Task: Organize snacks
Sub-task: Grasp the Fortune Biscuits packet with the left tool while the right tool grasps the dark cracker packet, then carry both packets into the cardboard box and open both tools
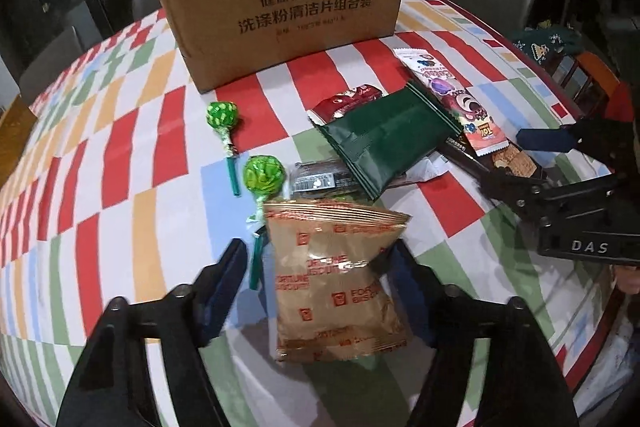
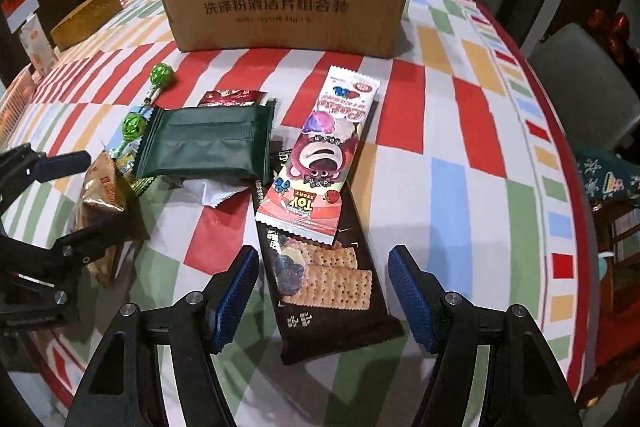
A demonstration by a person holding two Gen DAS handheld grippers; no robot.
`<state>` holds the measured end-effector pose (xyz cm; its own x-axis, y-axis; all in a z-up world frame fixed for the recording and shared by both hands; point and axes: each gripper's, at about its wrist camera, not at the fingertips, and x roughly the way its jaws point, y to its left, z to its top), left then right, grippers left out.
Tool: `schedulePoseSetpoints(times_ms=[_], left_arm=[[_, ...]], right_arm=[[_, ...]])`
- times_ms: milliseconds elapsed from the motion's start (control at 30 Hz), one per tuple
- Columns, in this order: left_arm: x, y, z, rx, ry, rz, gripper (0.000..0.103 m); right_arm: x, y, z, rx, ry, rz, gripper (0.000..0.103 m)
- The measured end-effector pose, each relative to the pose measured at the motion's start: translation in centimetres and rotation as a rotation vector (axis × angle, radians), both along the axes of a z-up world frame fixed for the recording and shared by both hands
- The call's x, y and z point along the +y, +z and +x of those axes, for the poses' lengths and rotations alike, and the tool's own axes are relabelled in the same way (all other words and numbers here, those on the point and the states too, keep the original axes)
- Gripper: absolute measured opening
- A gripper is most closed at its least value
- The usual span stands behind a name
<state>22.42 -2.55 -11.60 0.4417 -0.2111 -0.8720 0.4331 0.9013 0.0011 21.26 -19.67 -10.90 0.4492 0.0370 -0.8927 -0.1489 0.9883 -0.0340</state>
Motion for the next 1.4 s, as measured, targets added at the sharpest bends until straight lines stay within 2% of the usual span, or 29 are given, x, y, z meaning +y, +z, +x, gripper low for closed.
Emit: schedulePoseSetpoints(times_ms=[100, 233, 467, 867, 1133, 1400], left_arm=[[-0.1, -0.3, 0.0, 0.034, 0.009, -0.037, 0.05], [0.0, -0.1, -0.4, 0.05, 0.03, -0.074, 0.043], [0.0, 1.4, -1.7, 0.016, 0.05, -0.089, 0.042], [-0.5, 4.7, -3.9, -0.048, 0.078, -0.166, 0.042], [-0.9, 7.5, -4.6, -0.111, 0.077, -0.192, 0.042], [-0.6, 10.4, -4.2, -0.189, 0.086, -0.211, 0.042]], right_arm=[[-0.1, -0.3, 0.3, 0.005, -0.001, 0.03, 0.063], [0.0, -0.4, 0.4, -0.005, 0.009, 0.041, 0.056], [0.1, 0.0, -0.6, -0.018, 0.022, 0.057, 0.053], [0.1, 3.2, -4.3, -0.08, 0.04, 0.14, 0.051], [-0.1, 6.1, -5.7, -0.163, 0.041, 0.166, 0.051], [-0.3, 8.8, -5.3, -0.253, 0.029, 0.177, 0.051]])
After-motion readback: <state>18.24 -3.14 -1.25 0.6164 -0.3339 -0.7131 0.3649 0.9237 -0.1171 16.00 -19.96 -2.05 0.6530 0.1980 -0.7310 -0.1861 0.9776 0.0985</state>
